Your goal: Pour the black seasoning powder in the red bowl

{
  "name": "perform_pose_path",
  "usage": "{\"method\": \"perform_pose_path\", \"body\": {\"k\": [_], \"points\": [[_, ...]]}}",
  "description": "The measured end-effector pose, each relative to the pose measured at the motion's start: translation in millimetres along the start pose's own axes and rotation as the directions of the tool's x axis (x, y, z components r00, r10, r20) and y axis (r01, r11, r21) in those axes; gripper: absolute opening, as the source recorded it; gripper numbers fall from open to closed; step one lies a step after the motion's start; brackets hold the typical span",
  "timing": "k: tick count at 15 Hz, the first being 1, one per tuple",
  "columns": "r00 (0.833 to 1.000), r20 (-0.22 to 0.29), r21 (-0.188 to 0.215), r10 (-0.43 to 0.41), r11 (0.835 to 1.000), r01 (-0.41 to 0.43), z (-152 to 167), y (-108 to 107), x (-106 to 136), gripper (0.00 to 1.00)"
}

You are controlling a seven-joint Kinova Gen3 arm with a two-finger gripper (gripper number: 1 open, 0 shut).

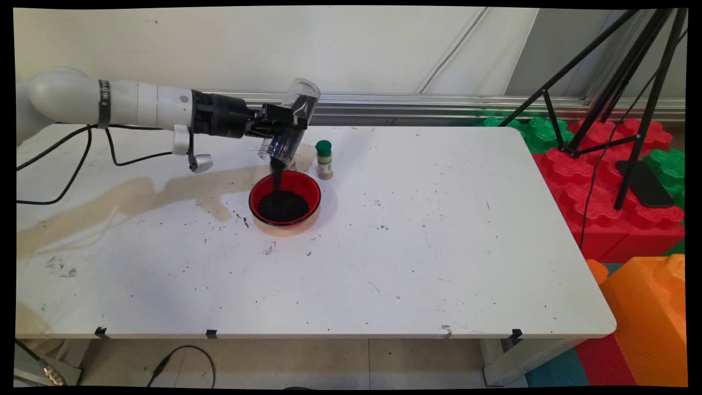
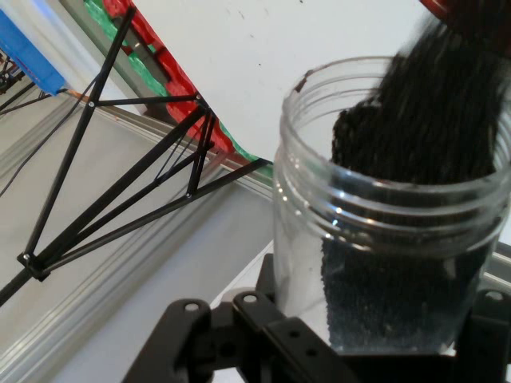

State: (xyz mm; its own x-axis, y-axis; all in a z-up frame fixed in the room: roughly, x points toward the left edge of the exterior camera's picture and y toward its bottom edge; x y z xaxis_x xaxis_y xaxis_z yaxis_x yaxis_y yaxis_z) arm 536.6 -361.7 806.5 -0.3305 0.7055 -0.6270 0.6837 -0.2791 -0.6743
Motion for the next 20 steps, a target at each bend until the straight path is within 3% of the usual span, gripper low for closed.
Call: {"method": "perform_pose_path", "body": {"k": [20], "points": [[0.998,0.023,0.021,0.052,0.998,-0.052,9.7,-8.0,3.8,0.0]]}}
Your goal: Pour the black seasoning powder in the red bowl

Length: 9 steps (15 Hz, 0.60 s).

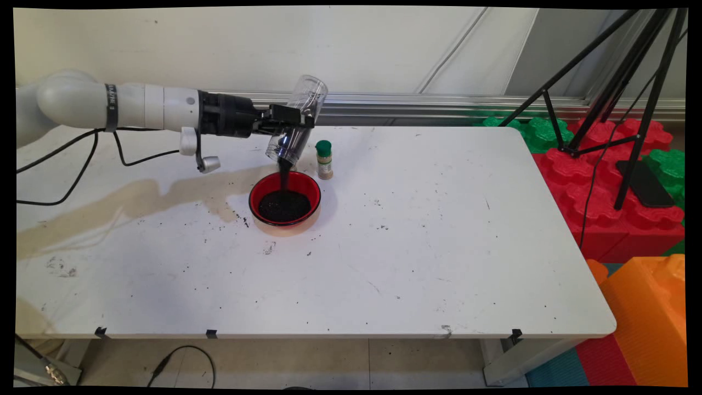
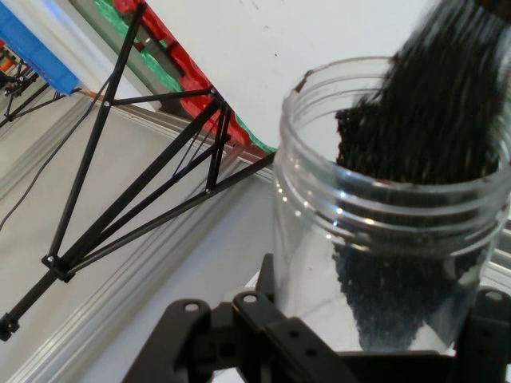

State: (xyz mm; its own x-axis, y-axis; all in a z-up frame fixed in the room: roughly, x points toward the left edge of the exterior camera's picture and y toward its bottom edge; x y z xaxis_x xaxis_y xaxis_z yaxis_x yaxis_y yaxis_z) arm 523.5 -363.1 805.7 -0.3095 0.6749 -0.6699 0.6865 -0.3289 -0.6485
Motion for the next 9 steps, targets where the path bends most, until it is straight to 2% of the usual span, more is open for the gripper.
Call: {"method": "perform_pose_path", "body": {"k": [9], "points": [[0.999,0.021,0.012,0.04,0.999,-0.04,2.3,-1.8,1.6,0.0]]}}
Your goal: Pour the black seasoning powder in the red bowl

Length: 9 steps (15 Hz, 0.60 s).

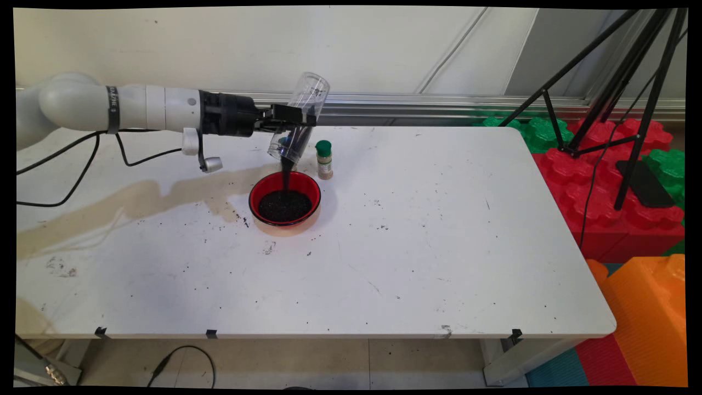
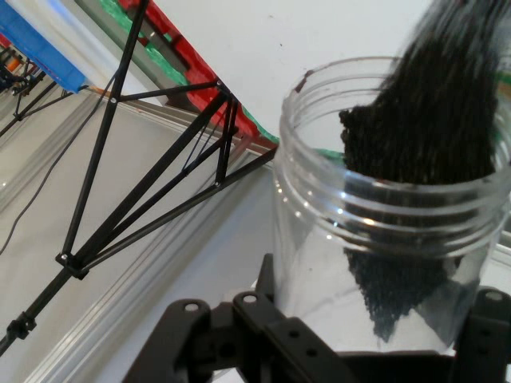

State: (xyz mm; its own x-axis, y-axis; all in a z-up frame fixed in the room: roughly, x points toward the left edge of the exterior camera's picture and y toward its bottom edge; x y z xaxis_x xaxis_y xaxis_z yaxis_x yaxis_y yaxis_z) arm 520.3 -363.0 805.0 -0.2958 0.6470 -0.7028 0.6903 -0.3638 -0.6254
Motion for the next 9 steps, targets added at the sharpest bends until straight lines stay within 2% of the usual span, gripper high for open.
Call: {"method": "perform_pose_path", "body": {"k": [9], "points": [[0.999,0.017,0.01,0.049,0.999,-0.049,-0.6,-0.4,1.4,0.0]]}}
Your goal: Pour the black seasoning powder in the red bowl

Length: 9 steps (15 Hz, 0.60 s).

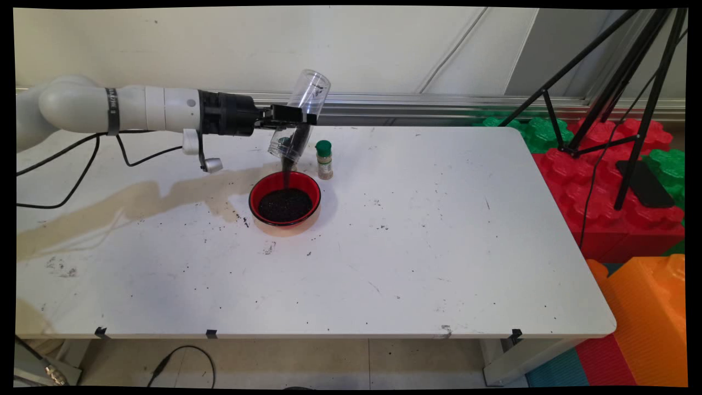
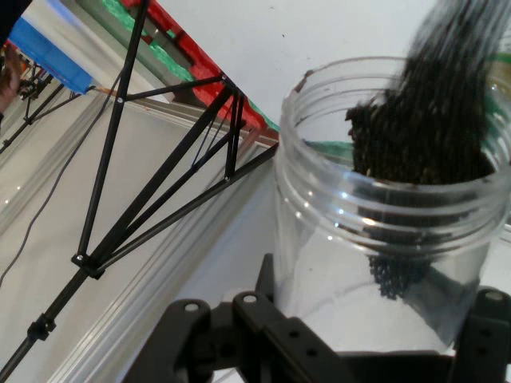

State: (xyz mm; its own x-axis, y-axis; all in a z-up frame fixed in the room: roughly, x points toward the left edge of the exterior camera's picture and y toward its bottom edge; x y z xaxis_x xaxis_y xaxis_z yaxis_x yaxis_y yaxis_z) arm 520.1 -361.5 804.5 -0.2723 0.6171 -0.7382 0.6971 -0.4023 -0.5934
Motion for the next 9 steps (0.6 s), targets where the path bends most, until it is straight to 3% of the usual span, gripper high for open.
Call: {"method": "perform_pose_path", "body": {"k": [9], "points": [[0.998,0.005,0.012,0.069,0.998,-0.069,-3.1,-0.8,2.2,0.0]]}}
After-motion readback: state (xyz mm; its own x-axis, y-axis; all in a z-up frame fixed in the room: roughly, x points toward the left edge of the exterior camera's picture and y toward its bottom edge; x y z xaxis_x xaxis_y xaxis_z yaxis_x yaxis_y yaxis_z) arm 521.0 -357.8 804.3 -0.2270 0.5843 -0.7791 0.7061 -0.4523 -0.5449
